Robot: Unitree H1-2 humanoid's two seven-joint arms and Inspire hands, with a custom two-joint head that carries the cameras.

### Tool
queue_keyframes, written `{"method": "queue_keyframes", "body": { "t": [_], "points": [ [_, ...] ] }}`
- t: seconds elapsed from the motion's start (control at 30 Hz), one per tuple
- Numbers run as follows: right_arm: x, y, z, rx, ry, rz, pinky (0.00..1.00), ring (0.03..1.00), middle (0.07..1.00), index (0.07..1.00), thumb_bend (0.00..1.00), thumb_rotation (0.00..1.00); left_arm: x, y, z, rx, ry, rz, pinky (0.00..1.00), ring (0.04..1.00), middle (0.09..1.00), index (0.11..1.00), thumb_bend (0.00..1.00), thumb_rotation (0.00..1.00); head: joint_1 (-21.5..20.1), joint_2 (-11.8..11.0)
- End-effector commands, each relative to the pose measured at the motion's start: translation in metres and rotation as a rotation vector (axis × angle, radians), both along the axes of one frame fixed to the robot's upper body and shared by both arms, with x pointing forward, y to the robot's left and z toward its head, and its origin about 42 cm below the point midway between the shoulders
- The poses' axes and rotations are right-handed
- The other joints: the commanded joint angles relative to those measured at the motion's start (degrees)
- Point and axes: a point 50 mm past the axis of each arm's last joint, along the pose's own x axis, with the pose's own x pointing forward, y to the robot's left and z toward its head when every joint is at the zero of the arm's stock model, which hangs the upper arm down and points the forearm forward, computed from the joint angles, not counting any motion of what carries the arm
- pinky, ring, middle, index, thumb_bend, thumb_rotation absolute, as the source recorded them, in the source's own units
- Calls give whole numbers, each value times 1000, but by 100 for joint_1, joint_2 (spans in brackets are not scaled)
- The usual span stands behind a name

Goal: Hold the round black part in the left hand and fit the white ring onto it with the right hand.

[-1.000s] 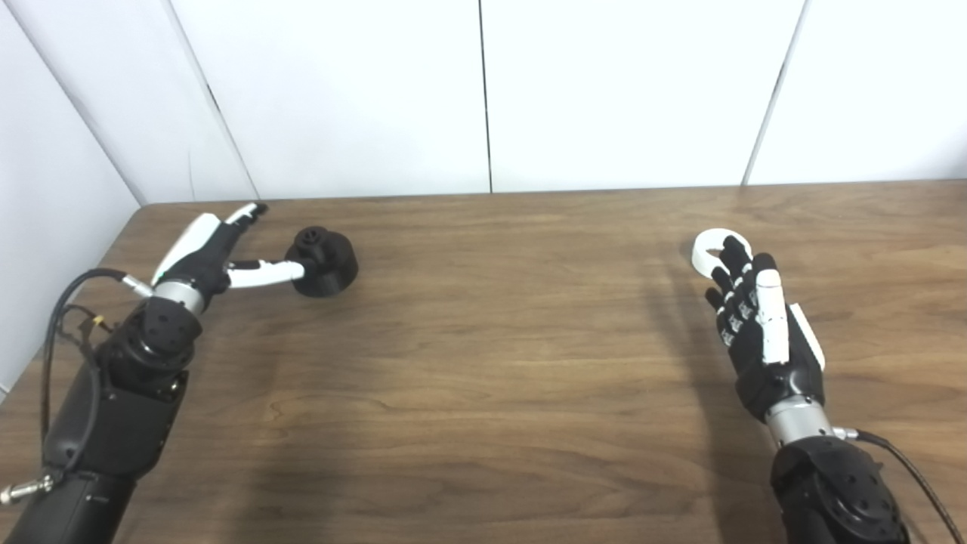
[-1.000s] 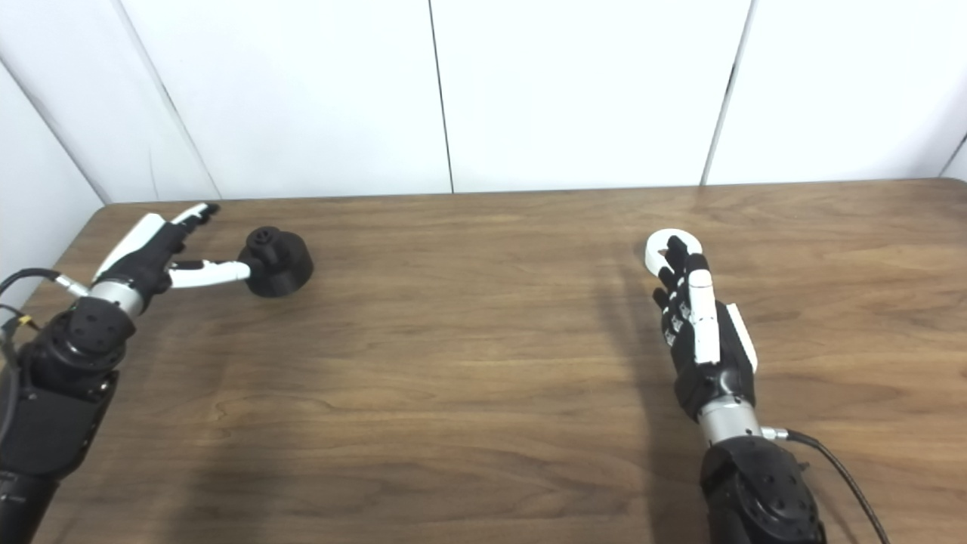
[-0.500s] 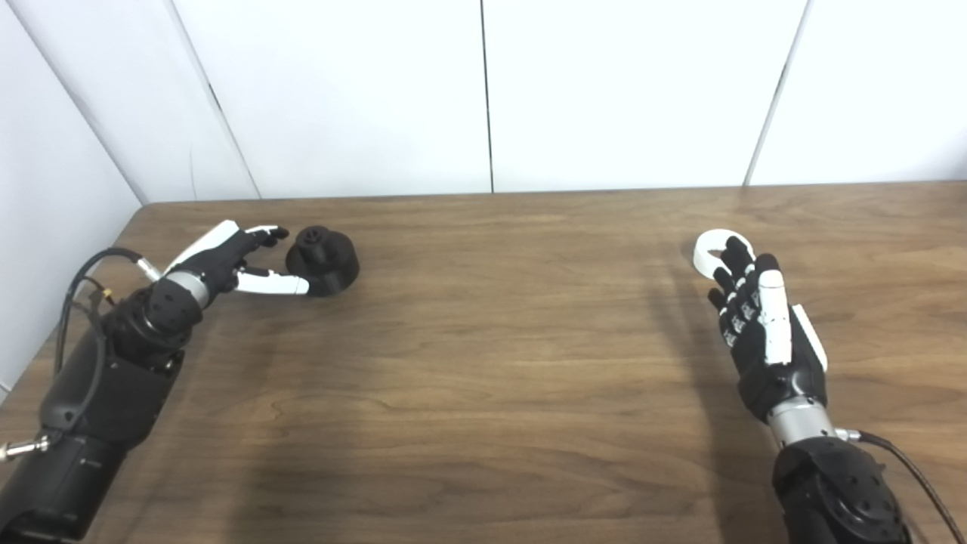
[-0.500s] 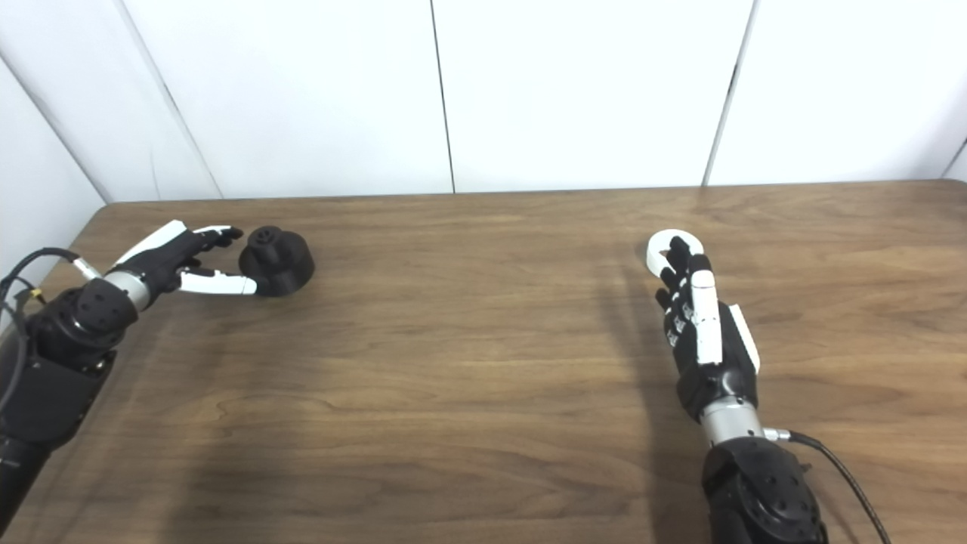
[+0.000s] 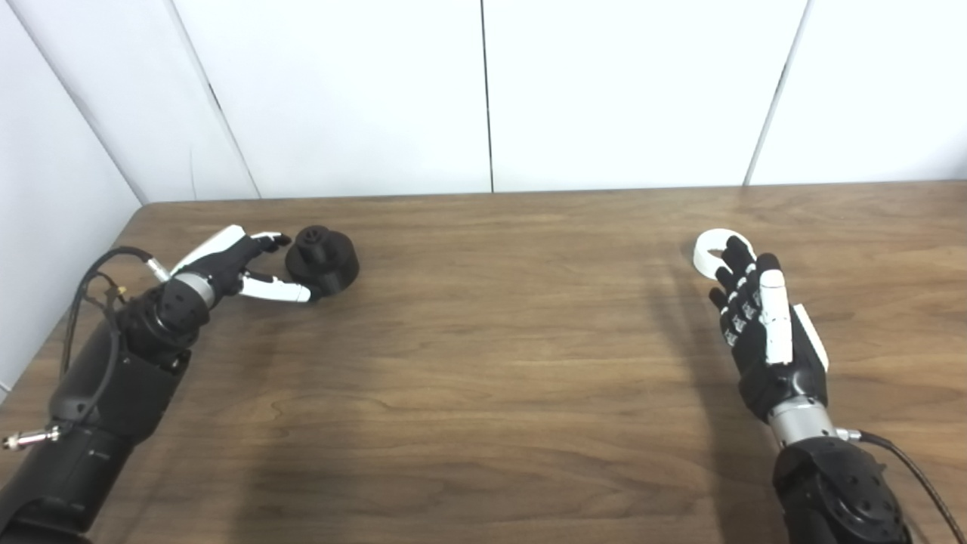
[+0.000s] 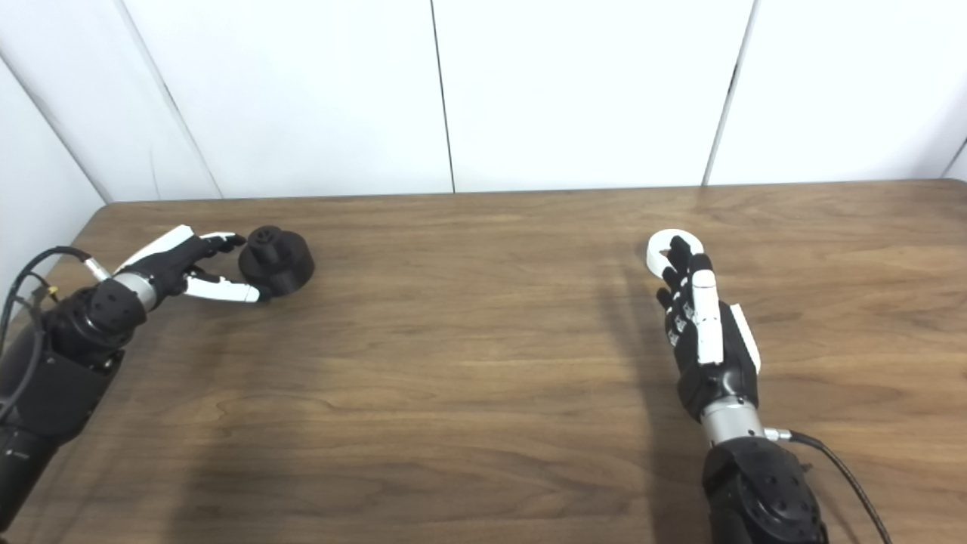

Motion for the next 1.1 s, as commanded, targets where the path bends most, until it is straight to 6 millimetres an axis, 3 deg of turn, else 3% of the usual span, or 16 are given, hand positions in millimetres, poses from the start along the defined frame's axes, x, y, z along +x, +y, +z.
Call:
{"method": "queue_keyframes", "body": {
  "t": [0.0,0.73,0.87,1.07],
  "points": [
    [5,1,18,-7,-100,0,1000,1000,988,961,456,1000,17,-2,36,39,-101,-13,855,977,958,934,1000,444,-5,8],
    [1,-2,18,-24,-93,-19,1000,1000,987,960,481,1000,34,-29,27,20,-106,-43,879,988,962,933,1000,458,-83,-2],
    [1,-5,19,-31,-100,-16,1000,1000,989,962,485,1000,35,-34,23,3,-113,-49,830,965,942,911,1000,436,-83,-2],
    [1,-7,19,-34,-104,-19,1000,1000,989,966,507,1000,35,-38,19,2,-124,-61,857,954,920,859,987,392,-86,8]
  ]
}}
